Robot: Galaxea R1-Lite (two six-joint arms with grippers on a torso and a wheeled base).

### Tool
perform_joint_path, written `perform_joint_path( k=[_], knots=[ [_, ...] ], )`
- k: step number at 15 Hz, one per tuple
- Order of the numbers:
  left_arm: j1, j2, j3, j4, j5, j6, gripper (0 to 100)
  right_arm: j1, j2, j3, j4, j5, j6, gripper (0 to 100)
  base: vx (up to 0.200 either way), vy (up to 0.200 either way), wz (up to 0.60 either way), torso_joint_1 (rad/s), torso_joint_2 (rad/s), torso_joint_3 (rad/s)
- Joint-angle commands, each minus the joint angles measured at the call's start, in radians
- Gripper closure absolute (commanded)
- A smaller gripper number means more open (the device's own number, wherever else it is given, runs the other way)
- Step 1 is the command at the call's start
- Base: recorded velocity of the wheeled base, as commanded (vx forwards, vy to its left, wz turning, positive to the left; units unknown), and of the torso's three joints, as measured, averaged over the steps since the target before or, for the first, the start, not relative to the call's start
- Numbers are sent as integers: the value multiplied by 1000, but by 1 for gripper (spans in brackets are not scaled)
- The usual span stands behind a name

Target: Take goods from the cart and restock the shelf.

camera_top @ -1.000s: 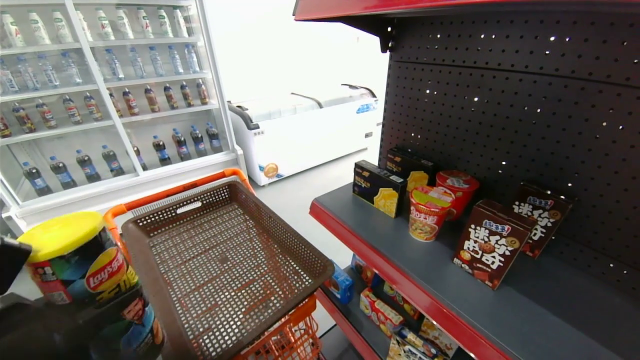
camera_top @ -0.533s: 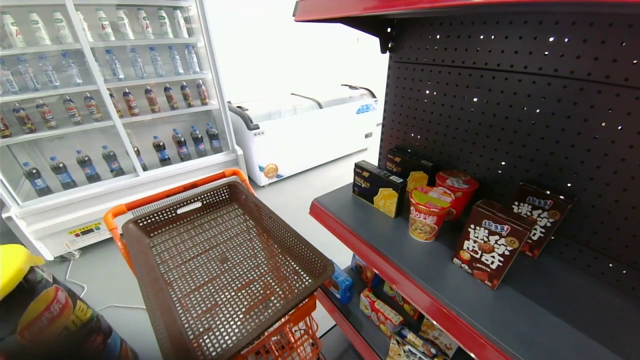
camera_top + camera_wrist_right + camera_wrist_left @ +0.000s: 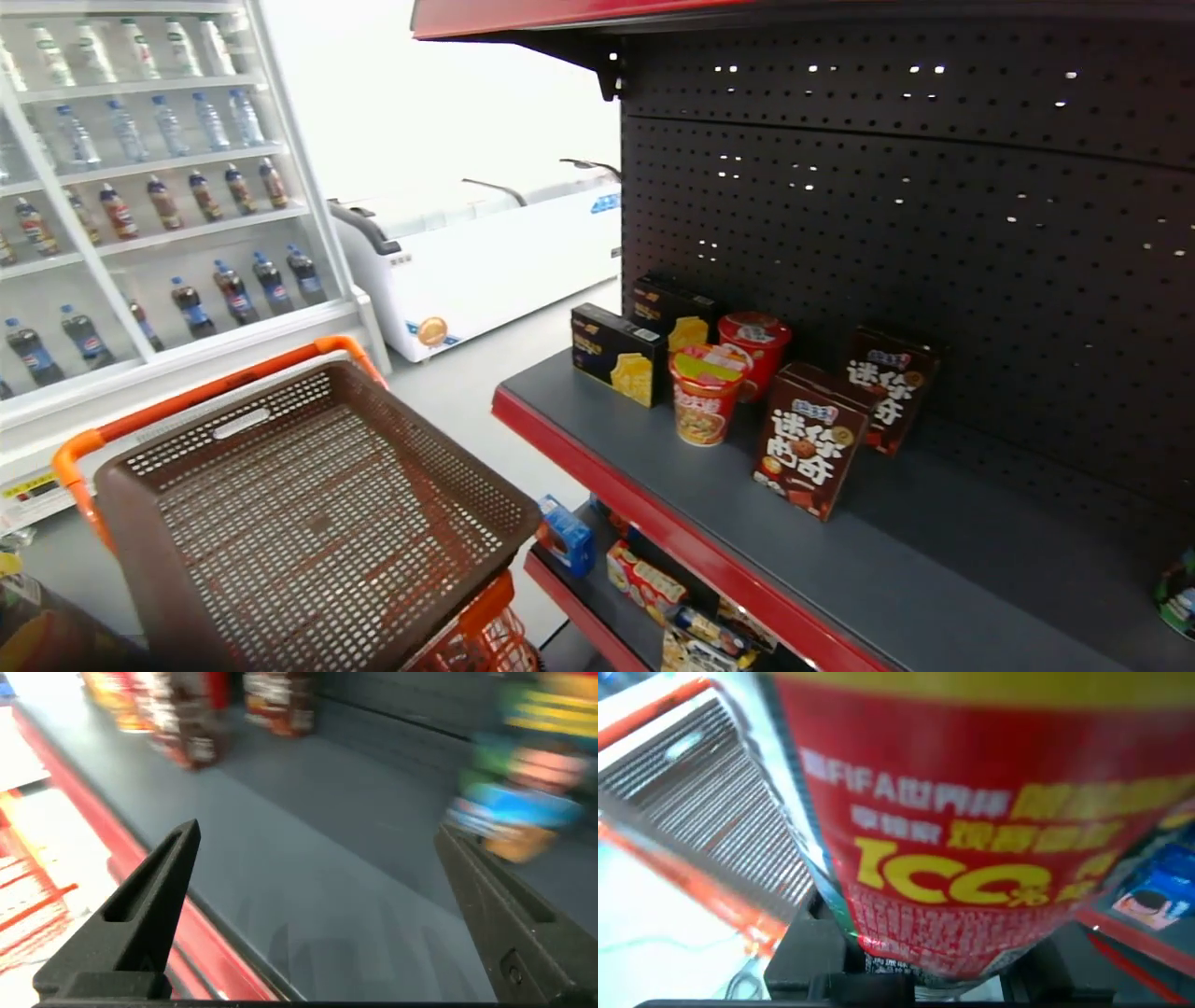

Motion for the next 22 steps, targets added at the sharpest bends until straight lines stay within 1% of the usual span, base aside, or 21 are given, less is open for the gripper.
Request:
perform_joint_path(
  k=[1,13,16,21,22],
  knots=[
    [0,-11,-1,0,0,0,100,0,0,0,1,0,0,0,0,0,-600,-7,7,-2],
    [0,-20,-5,0,0,-8,100,0,0,0,-1,0,0,0,0,0,-600,2,2,1],
    [0,-21,-4,1,0,-15,100,0,0,0,1,0,0,0,0,0,-600,2,7,-1],
    [-2,-20,7,3,-3,-17,100,0,0,0,1,0,0,0,0,0,0,0,0,0],
    [-2,-21,10,3,-3,-29,100,0,0,0,1,0,0,0,0,0,0,0,0,0]
  ],
)
